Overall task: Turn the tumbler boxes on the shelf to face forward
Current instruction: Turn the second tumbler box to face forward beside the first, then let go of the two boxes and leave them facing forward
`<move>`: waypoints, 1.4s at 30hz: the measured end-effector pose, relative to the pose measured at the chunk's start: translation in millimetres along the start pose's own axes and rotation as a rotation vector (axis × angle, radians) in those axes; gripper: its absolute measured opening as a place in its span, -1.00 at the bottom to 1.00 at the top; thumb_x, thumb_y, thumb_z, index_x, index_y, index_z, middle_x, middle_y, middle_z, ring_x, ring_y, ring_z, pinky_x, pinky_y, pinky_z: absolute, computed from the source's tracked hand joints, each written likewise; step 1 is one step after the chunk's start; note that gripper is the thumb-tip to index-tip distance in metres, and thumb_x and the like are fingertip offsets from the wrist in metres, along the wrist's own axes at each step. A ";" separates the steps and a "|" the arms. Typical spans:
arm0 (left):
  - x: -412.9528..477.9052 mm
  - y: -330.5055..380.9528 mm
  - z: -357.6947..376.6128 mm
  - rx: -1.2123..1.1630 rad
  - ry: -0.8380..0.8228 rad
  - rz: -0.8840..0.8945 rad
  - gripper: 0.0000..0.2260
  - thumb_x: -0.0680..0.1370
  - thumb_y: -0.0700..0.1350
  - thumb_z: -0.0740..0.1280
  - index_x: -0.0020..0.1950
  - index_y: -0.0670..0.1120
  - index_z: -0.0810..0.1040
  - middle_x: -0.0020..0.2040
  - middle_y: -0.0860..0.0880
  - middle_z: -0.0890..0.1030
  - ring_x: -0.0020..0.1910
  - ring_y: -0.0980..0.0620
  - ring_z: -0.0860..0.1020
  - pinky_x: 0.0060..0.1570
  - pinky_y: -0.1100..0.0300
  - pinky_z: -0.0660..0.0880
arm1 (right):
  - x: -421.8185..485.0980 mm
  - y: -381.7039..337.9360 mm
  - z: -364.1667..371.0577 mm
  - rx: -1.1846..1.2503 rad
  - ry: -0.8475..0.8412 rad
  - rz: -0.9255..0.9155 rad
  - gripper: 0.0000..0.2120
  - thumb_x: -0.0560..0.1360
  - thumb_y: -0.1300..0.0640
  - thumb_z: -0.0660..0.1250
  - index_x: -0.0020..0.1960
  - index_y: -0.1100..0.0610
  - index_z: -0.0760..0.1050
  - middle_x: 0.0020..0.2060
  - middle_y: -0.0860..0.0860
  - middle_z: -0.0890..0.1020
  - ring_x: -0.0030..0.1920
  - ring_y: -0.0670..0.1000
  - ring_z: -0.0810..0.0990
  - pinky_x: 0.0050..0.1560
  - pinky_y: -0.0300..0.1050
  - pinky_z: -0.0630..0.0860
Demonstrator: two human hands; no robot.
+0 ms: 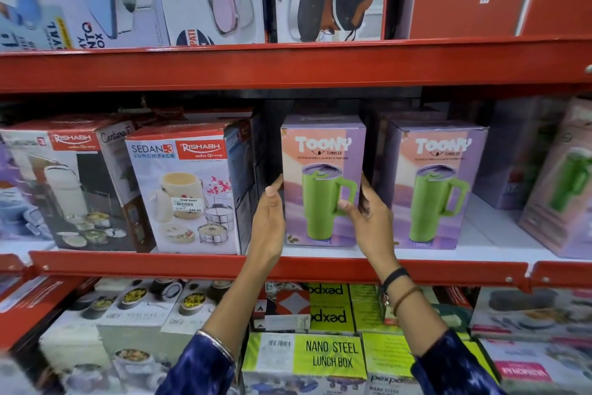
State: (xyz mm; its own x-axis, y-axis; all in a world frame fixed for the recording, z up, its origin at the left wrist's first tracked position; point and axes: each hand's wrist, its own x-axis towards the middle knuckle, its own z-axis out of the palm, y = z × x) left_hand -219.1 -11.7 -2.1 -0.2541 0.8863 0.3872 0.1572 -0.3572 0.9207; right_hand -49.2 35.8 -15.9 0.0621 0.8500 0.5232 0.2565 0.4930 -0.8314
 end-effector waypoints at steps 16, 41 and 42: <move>-16.9 -6.7 1.7 0.049 -0.086 0.118 -0.39 0.33 0.55 -0.11 0.36 0.46 0.12 0.49 0.21 0.13 0.49 0.10 0.14 0.45 -0.23 0.18 | -22.4 -2.3 0.3 0.168 0.131 0.105 -0.47 0.50 -0.31 0.07 -0.02 0.18 0.39 0.02 0.44 0.51 0.06 0.36 0.51 0.11 0.41 0.45; -73.9 25.4 21.4 0.125 0.093 0.194 -0.24 0.43 0.46 -0.13 0.50 0.05 0.09 0.48 0.07 0.17 0.49 0.15 0.13 0.49 0.07 0.06 | -67.5 -29.4 -31.4 0.297 0.169 0.114 -0.56 0.56 -0.17 0.05 0.25 0.02 0.50 0.23 -0.02 0.58 0.15 -0.11 0.57 0.25 0.01 0.50; -76.6 29.4 30.1 0.106 0.125 0.238 -0.33 0.49 0.40 -0.10 0.48 0.06 0.11 0.49 0.03 0.17 0.50 0.09 0.12 0.49 0.06 0.07 | -67.8 -30.0 -37.7 0.296 0.196 0.101 -0.57 0.58 -0.14 0.04 0.26 0.03 0.49 0.22 -0.05 0.57 0.18 -0.08 0.56 0.30 0.05 0.47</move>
State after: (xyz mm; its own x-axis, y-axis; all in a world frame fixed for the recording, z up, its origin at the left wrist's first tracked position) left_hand -166.3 -81.3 -6.1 -0.3123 0.7356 0.6012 0.3234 -0.5127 0.7953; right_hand -24.8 -43.7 -19.4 0.2639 0.8595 0.4378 -0.0490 0.4653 -0.8838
